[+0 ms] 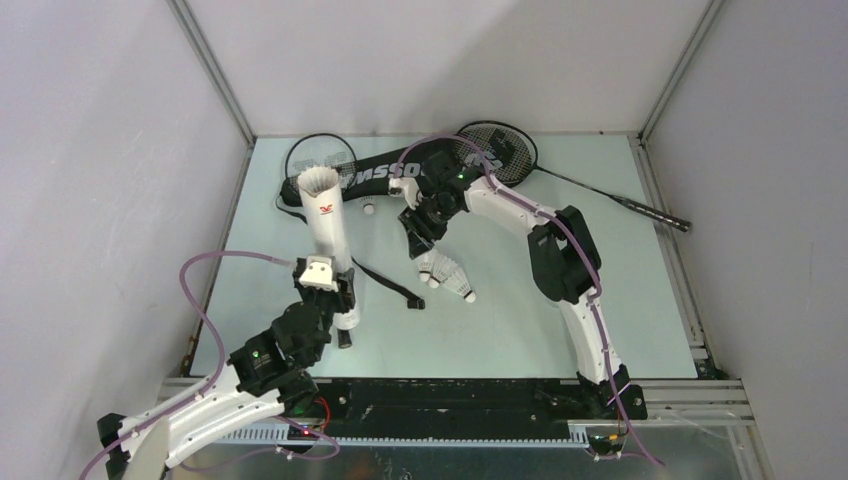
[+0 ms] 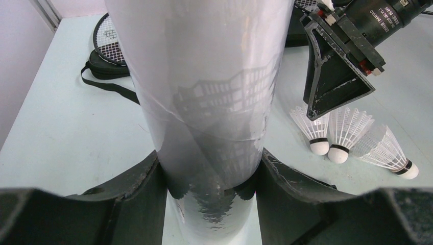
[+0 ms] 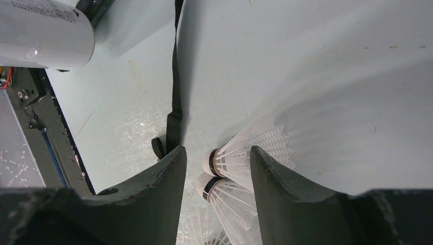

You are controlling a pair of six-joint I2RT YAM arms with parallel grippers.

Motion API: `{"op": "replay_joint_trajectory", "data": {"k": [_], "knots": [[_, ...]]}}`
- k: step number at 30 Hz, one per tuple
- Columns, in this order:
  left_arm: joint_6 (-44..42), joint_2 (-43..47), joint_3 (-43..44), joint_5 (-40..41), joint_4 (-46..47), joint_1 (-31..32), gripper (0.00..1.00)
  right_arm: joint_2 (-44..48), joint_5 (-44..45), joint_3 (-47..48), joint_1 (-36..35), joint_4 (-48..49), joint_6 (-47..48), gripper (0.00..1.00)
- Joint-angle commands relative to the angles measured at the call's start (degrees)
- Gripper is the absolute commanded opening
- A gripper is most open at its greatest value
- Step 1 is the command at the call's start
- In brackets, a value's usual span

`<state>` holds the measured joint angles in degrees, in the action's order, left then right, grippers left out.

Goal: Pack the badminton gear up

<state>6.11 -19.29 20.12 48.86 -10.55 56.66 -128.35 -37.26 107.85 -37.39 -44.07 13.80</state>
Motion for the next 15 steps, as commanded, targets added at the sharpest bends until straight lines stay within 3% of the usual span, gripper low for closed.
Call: {"op": "replay_joint_trajectory", "data": {"k": [1,8,13,15], "knots": [[1.7,0.7,1.8,0.1,1.5,0.2,0.00,-1.5,-0.2,0.4,0.0,-0.6,0.9,0.52],[1.9,0.2,1.7,-0.2,1.5,0.2,0.00,-1.9,0.6,0.1,-0.1,-1.0,1.4,0.49],[1.8,-0.2,1.6,-0.5,1.8,0.2,0.00,0.8,-0.1,-1.3,-0.5,0.5,0.2,0.11],[1.4,-0.3,1.6,-1.1,2.0,0.2,0.00,4.1,0.7,-2.0,-1.0,1.8,-0.3,0.05]]}}
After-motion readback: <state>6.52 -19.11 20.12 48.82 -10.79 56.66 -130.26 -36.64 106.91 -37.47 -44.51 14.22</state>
